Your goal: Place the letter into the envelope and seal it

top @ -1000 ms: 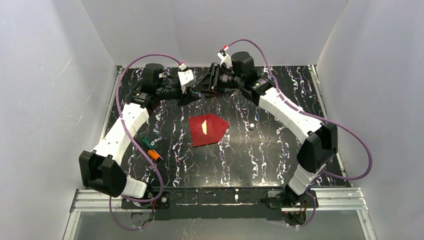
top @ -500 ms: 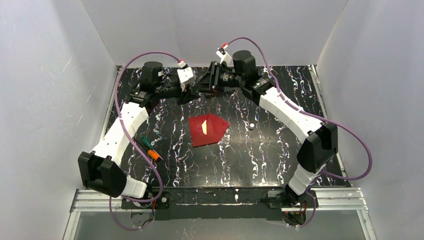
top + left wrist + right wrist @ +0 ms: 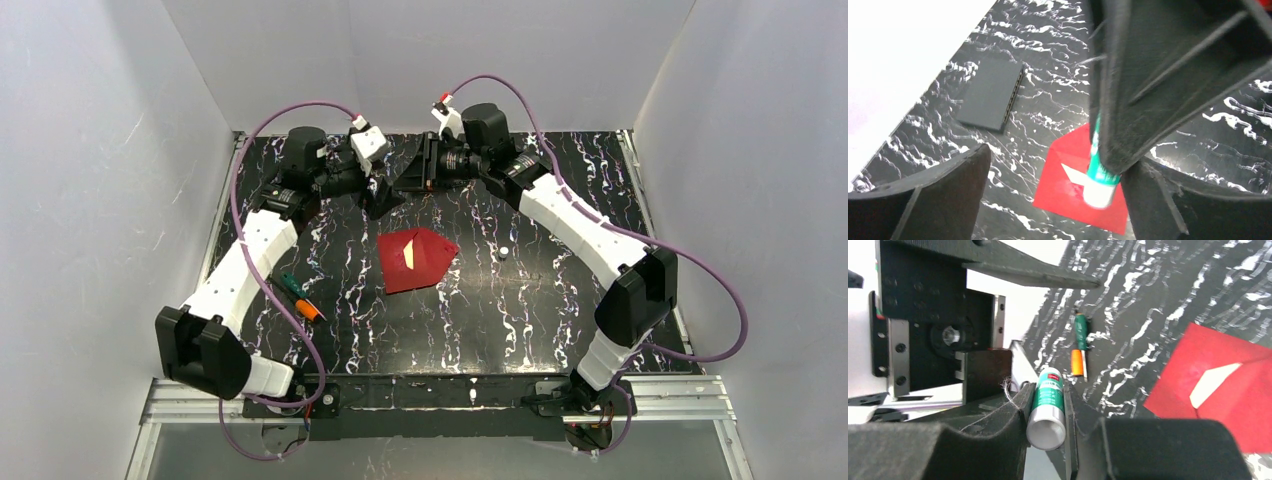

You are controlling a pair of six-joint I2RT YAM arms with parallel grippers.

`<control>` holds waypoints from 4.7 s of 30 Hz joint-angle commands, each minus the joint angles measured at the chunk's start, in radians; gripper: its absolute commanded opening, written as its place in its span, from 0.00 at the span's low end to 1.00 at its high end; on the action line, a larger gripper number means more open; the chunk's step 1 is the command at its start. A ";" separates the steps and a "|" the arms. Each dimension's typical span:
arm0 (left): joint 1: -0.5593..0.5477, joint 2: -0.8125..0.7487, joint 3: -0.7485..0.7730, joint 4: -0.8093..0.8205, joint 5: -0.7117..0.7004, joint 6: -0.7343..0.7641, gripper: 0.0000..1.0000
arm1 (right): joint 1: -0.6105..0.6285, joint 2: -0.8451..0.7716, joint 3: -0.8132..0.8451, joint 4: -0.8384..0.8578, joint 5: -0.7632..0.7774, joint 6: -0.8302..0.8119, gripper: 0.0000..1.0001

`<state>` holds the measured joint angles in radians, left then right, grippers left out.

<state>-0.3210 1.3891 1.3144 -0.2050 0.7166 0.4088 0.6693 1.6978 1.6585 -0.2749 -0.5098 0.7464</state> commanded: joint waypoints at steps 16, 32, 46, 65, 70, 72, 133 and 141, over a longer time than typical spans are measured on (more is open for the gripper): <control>0.025 -0.201 -0.194 -0.190 -0.331 -0.907 0.63 | 0.162 -0.105 -0.183 -0.124 0.672 -0.375 0.01; 0.070 0.386 -0.134 -0.128 -0.224 -1.102 0.05 | 0.352 0.151 -0.178 -0.180 0.874 -0.115 0.01; 0.105 0.583 -0.011 -0.139 -0.194 -1.019 0.00 | 0.347 0.348 0.027 -0.269 0.923 -0.092 0.01; 0.103 0.636 -0.060 -0.119 -0.246 -1.007 0.00 | 0.314 0.435 0.034 -0.249 0.874 -0.103 0.01; 0.102 0.654 -0.054 -0.141 -0.256 -1.005 0.00 | 0.311 0.479 0.067 -0.256 0.866 -0.113 0.01; 0.102 0.656 -0.062 -0.141 -0.256 -1.008 0.00 | 0.311 0.502 0.084 -0.272 0.879 -0.117 0.01; 0.081 0.637 -0.178 0.034 -0.360 -1.277 0.00 | 0.326 0.554 0.004 -0.167 1.094 -0.249 0.01; 0.087 0.637 -0.187 0.036 -0.359 -1.292 0.00 | 0.314 0.573 0.050 -0.216 1.113 -0.234 0.01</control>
<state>-0.2379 1.9751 1.1557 -0.0742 0.4381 -0.9226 1.0065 2.2040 1.7256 -0.4053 0.5793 0.5201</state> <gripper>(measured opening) 0.007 0.319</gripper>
